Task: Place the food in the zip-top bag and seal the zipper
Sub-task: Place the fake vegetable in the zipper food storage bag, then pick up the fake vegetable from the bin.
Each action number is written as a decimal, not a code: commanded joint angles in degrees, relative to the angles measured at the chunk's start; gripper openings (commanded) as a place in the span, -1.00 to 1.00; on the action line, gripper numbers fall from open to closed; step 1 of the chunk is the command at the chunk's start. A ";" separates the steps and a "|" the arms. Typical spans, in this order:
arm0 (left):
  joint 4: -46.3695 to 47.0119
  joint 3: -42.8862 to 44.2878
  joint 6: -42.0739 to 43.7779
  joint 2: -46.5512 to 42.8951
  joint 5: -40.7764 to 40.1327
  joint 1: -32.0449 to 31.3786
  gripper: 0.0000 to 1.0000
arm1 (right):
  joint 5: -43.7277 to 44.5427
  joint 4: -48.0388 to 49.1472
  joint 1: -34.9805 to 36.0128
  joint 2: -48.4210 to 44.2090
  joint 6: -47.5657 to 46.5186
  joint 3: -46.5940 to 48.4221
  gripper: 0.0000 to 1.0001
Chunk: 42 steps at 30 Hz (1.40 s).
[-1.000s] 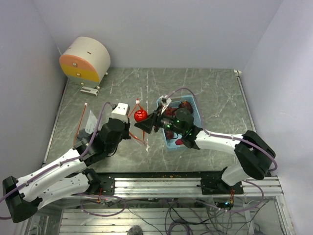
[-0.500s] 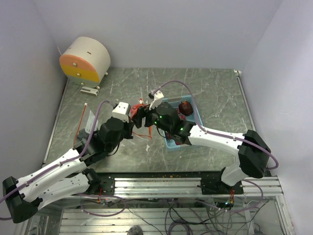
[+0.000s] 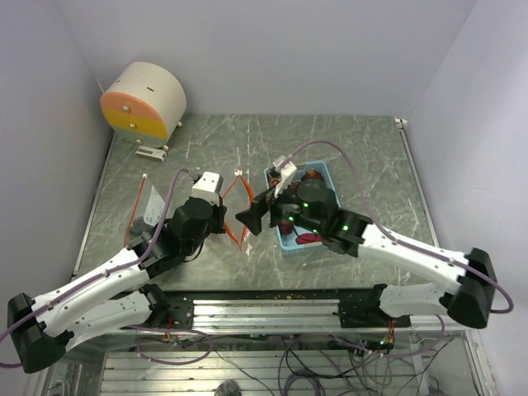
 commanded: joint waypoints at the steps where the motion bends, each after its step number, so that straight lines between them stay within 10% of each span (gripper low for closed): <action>1: 2.25 -0.52 -0.30 0.94 -1.52 -0.04 -0.86 | 3.31 -8.27 0.10 -6.60 -0.10 -2.34 1.00; 5: 2.68 -1.33 -0.55 0.20 -1.08 -0.04 -0.86 | 16.04 -20.52 -3.66 -7.54 5.49 -2.40 1.00; 13: 1.97 -1.55 -0.08 -1.28 -0.87 -0.03 -0.86 | 11.78 -28.61 -16.83 -3.44 12.32 -9.56 1.00; 37: -0.77 -1.90 0.42 -6.29 -2.22 -0.04 -0.86 | 4.47 -36.06 -18.56 16.49 5.41 -6.33 1.00; 42: -1.01 -2.02 0.19 -6.08 -2.88 -0.08 -0.86 | 3.56 -34.25 -19.14 16.99 4.58 -6.45 0.41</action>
